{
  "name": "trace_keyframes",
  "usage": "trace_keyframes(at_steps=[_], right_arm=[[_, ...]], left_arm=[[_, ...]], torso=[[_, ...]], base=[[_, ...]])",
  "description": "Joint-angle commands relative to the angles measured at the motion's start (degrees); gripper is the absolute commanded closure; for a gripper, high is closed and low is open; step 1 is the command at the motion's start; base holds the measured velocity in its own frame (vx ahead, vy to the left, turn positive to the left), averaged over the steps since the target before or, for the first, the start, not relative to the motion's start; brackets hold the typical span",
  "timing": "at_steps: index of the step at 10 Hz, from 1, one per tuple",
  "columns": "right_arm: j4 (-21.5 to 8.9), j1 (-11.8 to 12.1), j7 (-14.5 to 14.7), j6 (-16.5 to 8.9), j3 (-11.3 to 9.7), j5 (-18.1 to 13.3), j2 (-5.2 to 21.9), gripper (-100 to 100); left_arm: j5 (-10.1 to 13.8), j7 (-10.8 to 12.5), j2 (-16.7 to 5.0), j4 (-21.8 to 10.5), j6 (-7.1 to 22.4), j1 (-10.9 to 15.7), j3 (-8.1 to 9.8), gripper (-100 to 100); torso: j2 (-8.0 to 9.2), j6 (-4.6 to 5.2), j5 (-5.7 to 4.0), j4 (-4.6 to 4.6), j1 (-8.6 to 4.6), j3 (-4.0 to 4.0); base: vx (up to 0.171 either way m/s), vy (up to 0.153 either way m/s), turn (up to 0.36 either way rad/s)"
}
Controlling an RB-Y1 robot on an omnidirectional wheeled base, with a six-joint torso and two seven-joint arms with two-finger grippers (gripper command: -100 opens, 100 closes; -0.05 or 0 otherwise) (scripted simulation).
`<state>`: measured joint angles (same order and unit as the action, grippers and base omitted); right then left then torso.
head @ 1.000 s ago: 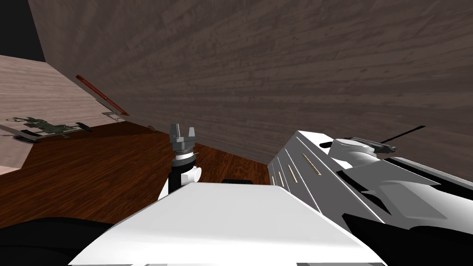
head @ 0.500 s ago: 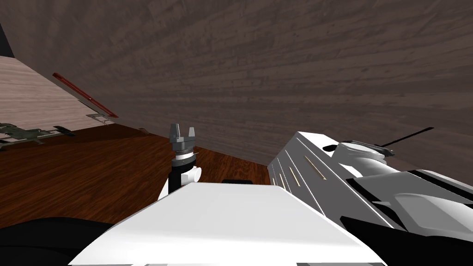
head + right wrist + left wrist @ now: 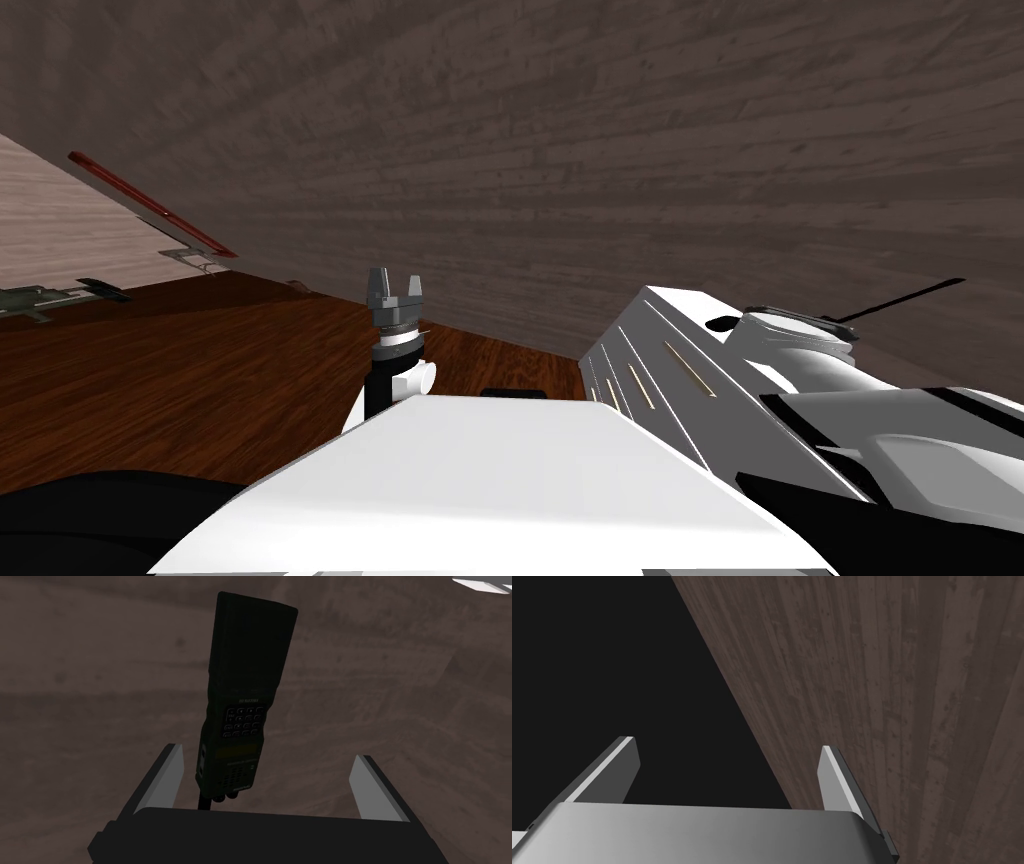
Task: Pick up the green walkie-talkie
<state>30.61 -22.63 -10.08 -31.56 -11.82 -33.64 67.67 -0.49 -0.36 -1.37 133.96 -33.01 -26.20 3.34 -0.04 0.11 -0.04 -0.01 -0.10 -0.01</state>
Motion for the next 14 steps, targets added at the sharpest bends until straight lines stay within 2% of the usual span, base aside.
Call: trace_keyframes(at_steps=[1,2,3,4,5,6,7,8,9,10,11,12,13,14], right_arm=[[1.3,2.0,0.7,0.6,2.9,-0.4,0.1,-100],[1.3,2.0,0.7,0.6,3.7,-0.4,0.1,-100],[3.0,3.9,1.9,1.8,5.6,-1.4,0.2,-100],[3.7,5.3,1.9,1.8,7.3,-1.4,0.2,-100],[3.7,5.3,1.9,1.8,8.3,-1.4,0.2,-100],[5.7,7.4,3.1,3.1,10.2,-2.4,0.3,-100],[6.1,8.6,3.1,3.1,12.0,-2.4,0.3,-100],[6.1,8.6,3.1,3.1,12.9,-2.4,0.3,-100],[7.8,10.6,4.2,4.3,14.8,-3.4,0.4,-100],[8.4,12.0,4.2,4.3,16.4,-3.4,0.4,-100],[8.4,12.0,4.2,4.3,17.5,-3.4,0.4,-100],[10.4,14.1,5.4,5.6,19.4,-4.4,0.5,-100],[10.8,15.3,5.4,5.6,21.1,-4.4,0.5,-100],[10.8,15.3,5.4,5.6,22.0,-4.4,0.5,-100]], left_arm=[[0.0,0.0,0.0,0.0,0.0,0.0,0.0,0],[0.0,0.0,0.0,0.0,0.0,0.0,0.0,0],[0.0,0.0,0.0,0.0,0.0,0.0,0.0,0],[0.0,0.0,0.0,0.0,0.0,0.0,0.0,0],[0.0,0.0,0.0,0.0,0.0,0.0,0.0,0],[0.0,0.0,0.0,0.0,0.0,0.0,0.0,0],[0.0,0.0,0.0,0.0,0.0,0.0,0.0,0],[0.0,0.0,0.0,0.0,0.0,0.0,0.0,0],[0.0,0.0,0.0,0.0,0.0,0.0,0.0,0],[0.0,0.0,0.0,0.0,0.0,0.0,0.0,0],[0.0,0.0,0.0,0.0,0.0,0.0,0.0,0],[0.0,0.0,0.0,0.0,0.0,0.0,0.0,0],[0.0,0.0,0.0,0.0,0.0,0.0,0.0,0],[0.0,0.0,0.0,0.0,0.0,0.0,0.0,0]], torso=[[0.0,0.0,0.0,0.0,0.0,0.0],[-0.03,-0.03,0.01,-0.01,-0.01,-0.02],[0.04,-0.05,0.0,0.0,-0.07,0.01],[-0.03,0.0,-0.01,-0.01,-0.08,-0.02],[-0.08,-0.04,-0.01,-0.02,-0.04,-0.05],[0.02,-0.06,0.0,-0.01,-0.05,0.0],[-0.07,-0.01,0.0,-0.01,-0.03,-0.04],[-0.09,-0.05,0.0,-0.03,-0.01,-0.06],[0.04,-0.06,0.0,0.0,-0.05,0.01],[0.01,-0.01,-0.01,0.0,-0.07,0.01],[-0.01,-0.04,-0.01,-0.01,-0.05,-0.02],[0.07,-0.06,0.0,0.0,-0.05,0.03],[-0.03,-0.02,0.01,-0.01,0.01,-0.02],[-0.07,-0.05,0.01,-0.02,0.0,-0.05]], base=[[0.081,0.025,-0.076],[0.044,0.004,0.007],[0.083,0.007,-0.105],[0.095,0.022,-0.06],[0.047,0.015,0.015],[0.095,0.021,-0.095],[0.099,0.028,-0.061],[0.036,0.012,0.002],[0.067,0.009,-0.088],[0.078,0.018,-0.07],[0.04,0.017,0.001],[0.089,0.035,-0.096],[0.096,0.031,-0.07],[0.041,0.009,0.008]])
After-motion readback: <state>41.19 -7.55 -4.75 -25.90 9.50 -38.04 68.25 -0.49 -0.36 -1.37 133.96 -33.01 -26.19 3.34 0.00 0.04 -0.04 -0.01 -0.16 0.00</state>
